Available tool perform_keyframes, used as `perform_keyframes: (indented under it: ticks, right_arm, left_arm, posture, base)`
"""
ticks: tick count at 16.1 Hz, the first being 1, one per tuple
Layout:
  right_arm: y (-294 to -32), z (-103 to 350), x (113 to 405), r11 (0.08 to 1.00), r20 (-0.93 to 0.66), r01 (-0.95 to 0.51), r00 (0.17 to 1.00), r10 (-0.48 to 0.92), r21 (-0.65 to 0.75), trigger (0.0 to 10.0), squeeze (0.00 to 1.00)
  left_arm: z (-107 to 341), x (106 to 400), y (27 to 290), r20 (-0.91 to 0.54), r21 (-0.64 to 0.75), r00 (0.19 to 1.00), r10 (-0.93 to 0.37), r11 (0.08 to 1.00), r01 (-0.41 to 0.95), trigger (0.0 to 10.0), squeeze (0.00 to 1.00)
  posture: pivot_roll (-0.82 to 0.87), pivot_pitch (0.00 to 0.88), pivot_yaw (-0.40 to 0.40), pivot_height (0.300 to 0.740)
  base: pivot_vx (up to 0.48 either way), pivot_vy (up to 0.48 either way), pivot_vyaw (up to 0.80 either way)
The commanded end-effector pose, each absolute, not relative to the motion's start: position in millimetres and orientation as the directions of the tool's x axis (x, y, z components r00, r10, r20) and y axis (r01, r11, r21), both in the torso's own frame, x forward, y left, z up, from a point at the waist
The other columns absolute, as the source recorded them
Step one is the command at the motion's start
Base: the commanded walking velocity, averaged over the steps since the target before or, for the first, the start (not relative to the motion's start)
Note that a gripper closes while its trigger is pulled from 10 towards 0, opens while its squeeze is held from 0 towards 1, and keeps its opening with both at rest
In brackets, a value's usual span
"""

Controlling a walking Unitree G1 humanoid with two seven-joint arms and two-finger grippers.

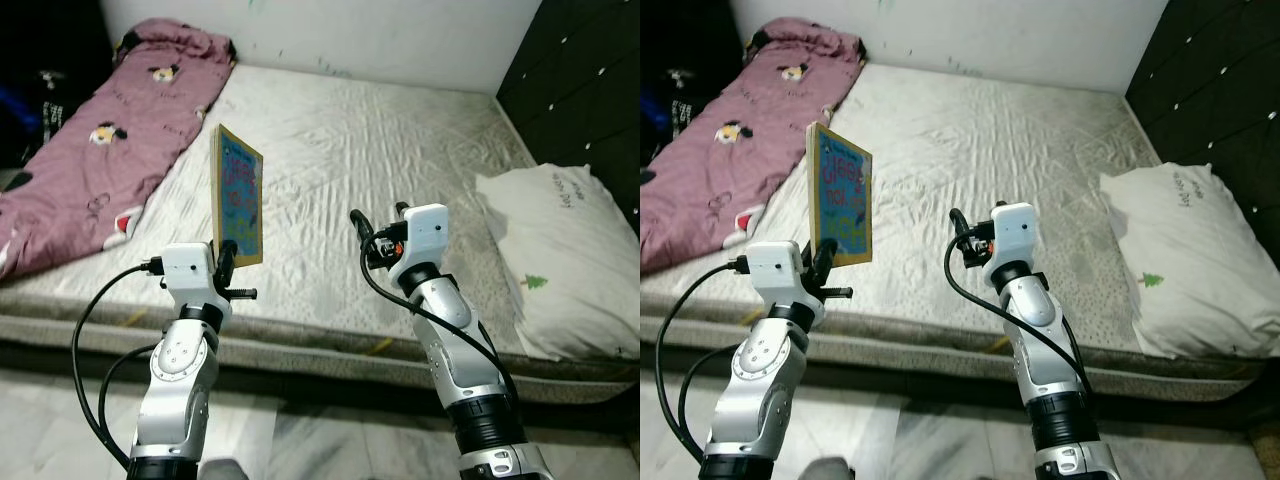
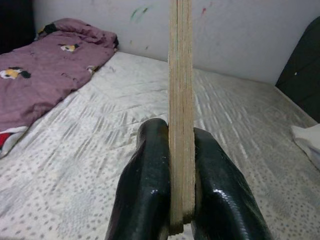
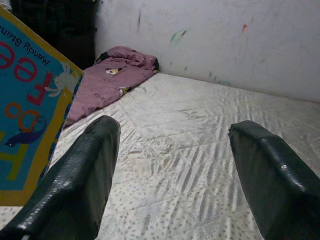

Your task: Clean up the room

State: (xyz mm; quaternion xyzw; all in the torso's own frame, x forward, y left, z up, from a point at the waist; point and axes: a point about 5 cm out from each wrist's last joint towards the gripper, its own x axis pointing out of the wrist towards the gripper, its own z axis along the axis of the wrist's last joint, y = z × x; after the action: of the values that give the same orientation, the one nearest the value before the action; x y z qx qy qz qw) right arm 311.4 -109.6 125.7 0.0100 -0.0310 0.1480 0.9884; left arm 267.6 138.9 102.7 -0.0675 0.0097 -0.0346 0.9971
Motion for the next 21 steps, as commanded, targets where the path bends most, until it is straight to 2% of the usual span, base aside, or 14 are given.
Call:
perform_keyframes:
  ticks: [1, 6, 13, 18, 21]
  right_arm:
    - [-112, 127, 312, 0.958, 0.063, -0.286, 0.957, 0.284, 0.021, 10.0, 0.00]
    - [-109, 127, 312, 0.952, 0.061, -0.304, 0.951, 0.302, 0.030, 10.0, 0.00]
    - [-115, 123, 314, 0.965, 0.029, -0.257, 0.966, 0.256, 0.055, 10.0, 0.00]
    - [-119, 121, 314, 0.969, 0.019, -0.239, 0.971, 0.239, 0.063, 10.0, 0.00]
    - [-118, 116, 313, 0.971, -0.002, -0.228, 0.974, 0.228, 0.073, 10.0, 0.00]
  left_arm:
    - [114, 271, 138, 0.045, -0.134, 0.996, -0.073, 0.988, 0.079, 10.0, 0.00]
    - [113, 271, 138, 0.036, -0.135, 0.996, -0.078, 0.987, 0.082, 10.0, 0.00]
    - [111, 271, 137, 0.025, -0.133, 0.996, -0.080, 0.988, 0.082, 10.0, 0.00]
    - [109, 269, 135, 0.009, -0.184, 0.999, -0.050, 0.982, 0.051, 10.0, 0.00]
    - [108, 269, 138, 0.000, -0.162, 0.999, -0.032, 0.986, 0.032, 10.0, 0.00]
  posture:
    - [0.08, 0.000, -0.073, 0.740]
    - [0.08, 0.000, -0.070, 0.740]
    - [0.08, 0.000, -0.067, 0.740]
    - [0.08, 0.000, -0.065, 0.740]
    - [0.09, 0.000, -0.064, 0.740]
  base:
    - [0.315, 0.000, 0.00]
    - [0.323, 0.000, -0.08]
    - [0.286, 0.000, 0.00]
    - [0.000, 0.000, 0.00]
    - [0.000, 0.000, 0.00]
